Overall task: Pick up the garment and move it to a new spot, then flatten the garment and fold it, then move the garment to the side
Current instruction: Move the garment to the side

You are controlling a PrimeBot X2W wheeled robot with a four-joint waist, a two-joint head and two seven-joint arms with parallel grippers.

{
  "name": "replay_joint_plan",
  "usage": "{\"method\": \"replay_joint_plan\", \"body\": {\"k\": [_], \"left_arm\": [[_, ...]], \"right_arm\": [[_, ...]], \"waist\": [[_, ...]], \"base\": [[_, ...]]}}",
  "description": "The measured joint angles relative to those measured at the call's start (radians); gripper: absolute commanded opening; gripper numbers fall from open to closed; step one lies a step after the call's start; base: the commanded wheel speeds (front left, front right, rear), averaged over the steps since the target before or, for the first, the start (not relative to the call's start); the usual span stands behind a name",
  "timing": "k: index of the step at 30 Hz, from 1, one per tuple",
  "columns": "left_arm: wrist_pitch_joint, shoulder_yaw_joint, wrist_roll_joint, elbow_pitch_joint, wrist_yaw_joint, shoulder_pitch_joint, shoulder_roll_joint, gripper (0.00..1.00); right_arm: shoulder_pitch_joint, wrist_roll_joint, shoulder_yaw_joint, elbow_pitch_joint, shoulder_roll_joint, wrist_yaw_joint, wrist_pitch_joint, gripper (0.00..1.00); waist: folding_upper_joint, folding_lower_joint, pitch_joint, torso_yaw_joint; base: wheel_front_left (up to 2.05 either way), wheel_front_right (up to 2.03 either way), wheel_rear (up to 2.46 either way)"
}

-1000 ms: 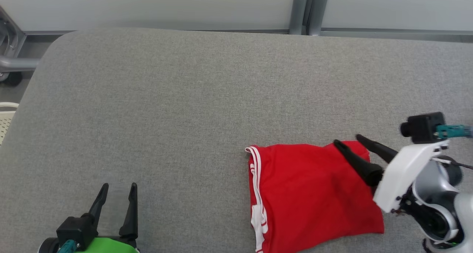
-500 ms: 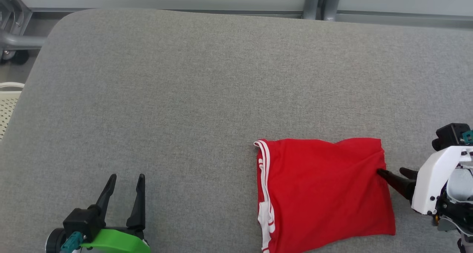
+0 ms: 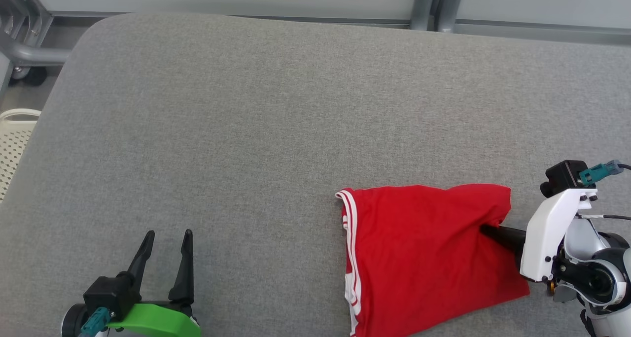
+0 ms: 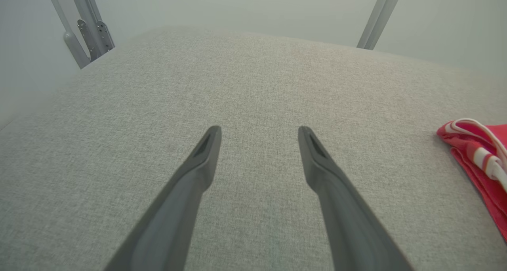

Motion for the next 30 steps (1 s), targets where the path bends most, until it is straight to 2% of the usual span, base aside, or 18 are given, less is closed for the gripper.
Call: {"method": "replay_joint_plan", "body": {"k": [4,10,25,30], "left_arm": [[0.000,0.010,0.001,-0.004,0.000,0.007,0.006,1.00],[0.000,0.021,0.006,-0.017,0.000,0.016,0.022,1.00],[0.000,-0.005,0.010,-0.021,0.000,-0.001,0.049,1.00],[0.000,-0.005,0.010,-0.016,0.000,-0.005,0.049,1.00]], "right_arm": [[-0.002,0.021,0.024,-0.027,-0.004,0.000,-0.021,0.00],[0.011,0.021,0.005,-0.015,-0.014,0.000,-0.047,0.00],[0.053,-0.037,-0.070,0.082,-0.037,0.000,-0.131,0.00],[0.031,-0.081,-0.046,0.106,-0.058,0.000,-0.171,0.00]], "waist": [[0.0000,0.0000,-0.008,-0.033],[0.0000,0.0000,-0.018,-0.101],[0.0000,0.0000,-0.021,-0.336],[0.0000,0.0000,-0.013,-0.402]], "base": [[0.00,0.00,0.00],[0.00,0.00,0.00],[0.00,0.00,0.00],[0.00,0.00,0.00]]}}
